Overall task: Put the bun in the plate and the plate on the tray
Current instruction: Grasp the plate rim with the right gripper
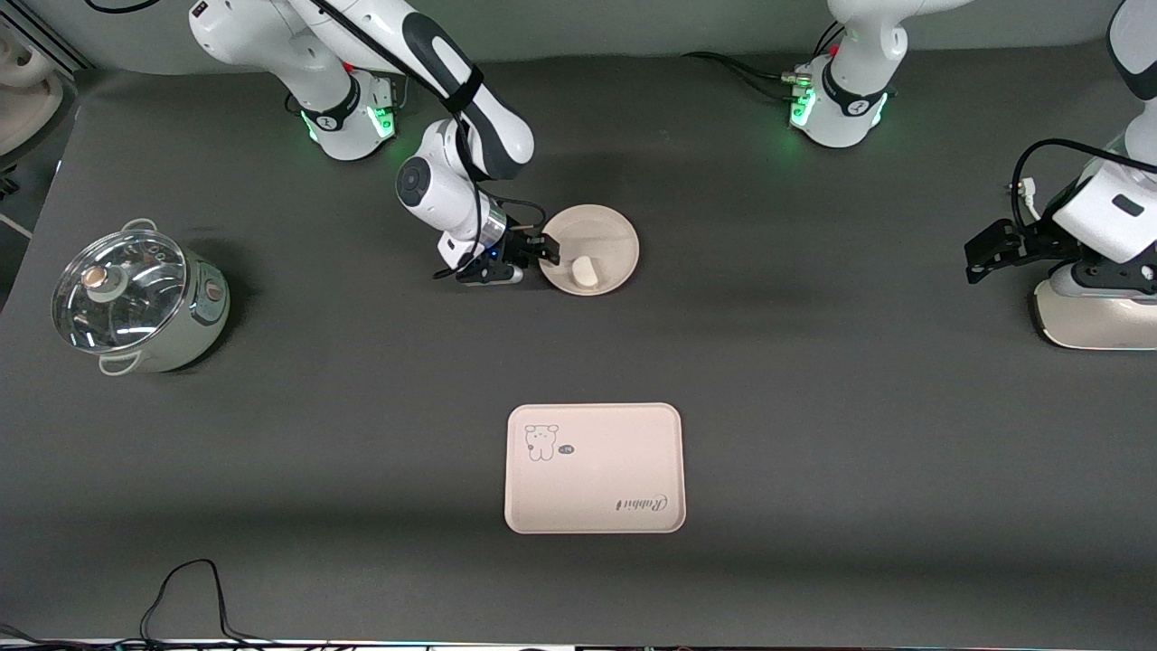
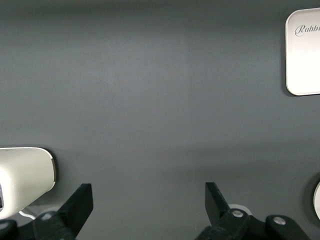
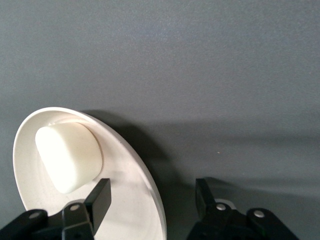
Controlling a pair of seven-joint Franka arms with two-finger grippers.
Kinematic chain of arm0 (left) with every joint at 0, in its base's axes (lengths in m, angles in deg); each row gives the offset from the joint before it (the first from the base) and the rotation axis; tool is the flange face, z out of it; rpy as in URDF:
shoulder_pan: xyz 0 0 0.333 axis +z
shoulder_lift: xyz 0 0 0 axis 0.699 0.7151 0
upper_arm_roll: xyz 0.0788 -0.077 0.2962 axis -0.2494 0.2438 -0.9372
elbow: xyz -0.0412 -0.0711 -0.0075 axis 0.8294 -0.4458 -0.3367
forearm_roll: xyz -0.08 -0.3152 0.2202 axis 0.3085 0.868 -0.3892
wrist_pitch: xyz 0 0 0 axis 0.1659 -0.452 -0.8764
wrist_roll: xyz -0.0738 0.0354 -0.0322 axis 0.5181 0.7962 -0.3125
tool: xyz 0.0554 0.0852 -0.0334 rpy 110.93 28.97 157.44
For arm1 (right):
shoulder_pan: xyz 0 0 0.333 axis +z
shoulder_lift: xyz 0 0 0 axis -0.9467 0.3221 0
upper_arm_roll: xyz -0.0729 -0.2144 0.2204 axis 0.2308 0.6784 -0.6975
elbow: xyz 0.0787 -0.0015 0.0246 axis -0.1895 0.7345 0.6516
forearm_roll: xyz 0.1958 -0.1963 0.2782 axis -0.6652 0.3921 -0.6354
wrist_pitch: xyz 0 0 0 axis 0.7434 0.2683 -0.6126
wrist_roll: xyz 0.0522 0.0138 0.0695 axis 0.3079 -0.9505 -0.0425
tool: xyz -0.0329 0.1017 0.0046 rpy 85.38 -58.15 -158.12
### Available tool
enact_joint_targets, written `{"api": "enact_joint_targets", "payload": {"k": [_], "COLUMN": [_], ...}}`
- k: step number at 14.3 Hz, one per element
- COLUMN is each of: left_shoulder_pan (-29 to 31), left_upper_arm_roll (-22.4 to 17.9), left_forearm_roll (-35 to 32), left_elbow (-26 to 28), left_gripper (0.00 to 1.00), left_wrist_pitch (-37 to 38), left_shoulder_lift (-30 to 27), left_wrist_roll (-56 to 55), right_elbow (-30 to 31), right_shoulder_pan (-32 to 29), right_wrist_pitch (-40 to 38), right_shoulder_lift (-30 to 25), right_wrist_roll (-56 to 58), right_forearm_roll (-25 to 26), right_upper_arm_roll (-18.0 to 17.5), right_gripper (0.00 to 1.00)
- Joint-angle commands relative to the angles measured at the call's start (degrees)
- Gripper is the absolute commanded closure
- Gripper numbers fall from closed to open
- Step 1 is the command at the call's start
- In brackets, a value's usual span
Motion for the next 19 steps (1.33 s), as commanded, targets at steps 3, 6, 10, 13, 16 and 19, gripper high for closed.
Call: {"api": "enact_joint_targets", "payload": {"k": [3,6,10,13,16,19], "left_shoulder_pan": [-1.22,-1.13,-1.56,-1.04,-1.66,-1.74], "left_upper_arm_roll": [-0.75,-0.75,-0.75,-0.83,-0.57,-0.48], "left_forearm_roll": [0.08,0.08,0.08,0.86,-0.01,-0.27], "left_elbow": [-2.12,-3.18,-3.00,-3.09,-3.00,-3.18], "left_gripper": [0.00,0.00,0.00,0.00,0.00,0.00], "left_wrist_pitch": [2.56,4.50,4.94,5.03,4.41,4.68], "left_shoulder_lift": [0.62,0.62,0.97,1.06,2.55,3.08], "left_wrist_roll": [-0.14,-0.41,0.11,0.46,0.03,-0.32], "right_elbow": [-0.99,-0.99,-0.99,-1.08,-0.99,-0.90], "right_shoulder_pan": [0.71,0.71,0.62,0.36,-0.08,-0.43], "right_wrist_pitch": [1.28,1.28,1.28,1.19,0.76,0.32], "right_shoulder_lift": [0.71,0.71,0.45,0.19,-1.21,-3.41], "right_wrist_roll": [0.74,0.75,0.83,1.53,3.99,6.72], "right_forearm_roll": [-1.19,-0.93,-0.93,-0.66,-0.58,2.66], "right_upper_arm_roll": [-0.05,-0.14,-0.05,-0.05,-0.05,0.13], "right_gripper": [0.58,0.78,1.00,1.00,1.00,1.00]}}
